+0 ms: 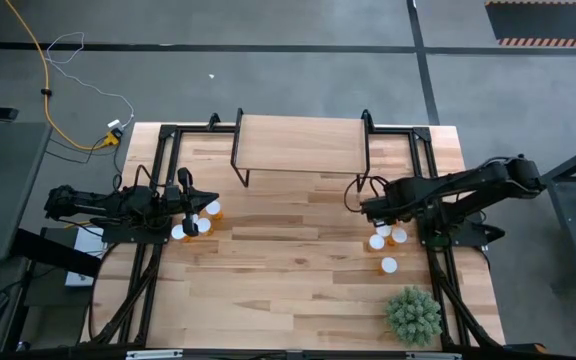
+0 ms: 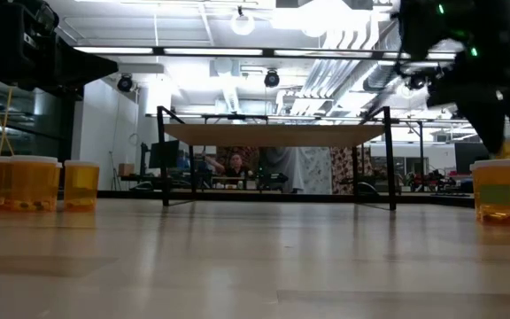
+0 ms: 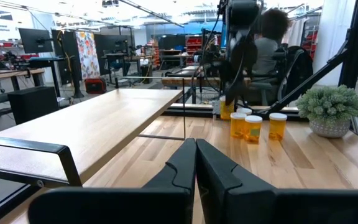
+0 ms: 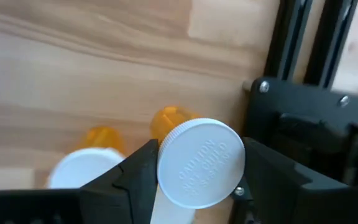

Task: Pick and place medicine bottles onto shelf by color
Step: Put the yellow pill bottle on the shelf

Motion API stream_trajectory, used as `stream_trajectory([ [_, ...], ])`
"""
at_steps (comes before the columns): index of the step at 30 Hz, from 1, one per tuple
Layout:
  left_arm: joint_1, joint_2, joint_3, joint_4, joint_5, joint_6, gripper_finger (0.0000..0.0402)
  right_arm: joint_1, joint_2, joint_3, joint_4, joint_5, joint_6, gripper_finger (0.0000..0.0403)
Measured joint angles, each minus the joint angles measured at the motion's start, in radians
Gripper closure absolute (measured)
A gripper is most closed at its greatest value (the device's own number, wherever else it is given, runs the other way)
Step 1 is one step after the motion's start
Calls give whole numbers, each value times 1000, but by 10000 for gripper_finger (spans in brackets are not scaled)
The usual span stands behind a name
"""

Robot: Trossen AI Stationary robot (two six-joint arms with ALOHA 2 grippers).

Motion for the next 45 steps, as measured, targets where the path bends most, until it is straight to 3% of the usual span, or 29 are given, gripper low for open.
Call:
stream_trajectory([
  [5, 0, 0, 0, 0, 0, 0, 401, 3, 0, 212, -48, 45, -173, 209],
  [11, 0, 0, 0, 0, 0, 0, 401, 32, 6, 470, 64, 48, -407, 210],
  [15, 0, 0, 0, 0, 0, 0, 401, 29, 65, 632, 97, 106, -573, 210],
  [19, 0, 0, 0, 0, 0, 0, 401, -40, 184, 818, 47, 144, -769, 210],
  [25, 0, 0, 0, 0, 0, 0, 401, -194, 414, 1102, -164, 185, -1006, 210],
  [31, 0, 0, 0, 0, 0, 0, 401, -352, 553, 1217, -158, 175, -1237, 210],
  [38, 0, 0, 0, 0, 0, 0, 401, -520, 613, 1220, -163, 187, -1260, 210],
  [45, 0, 0, 0, 0, 0, 0, 401, -610, 616, 1220, -162, 189, -1027, 210],
])
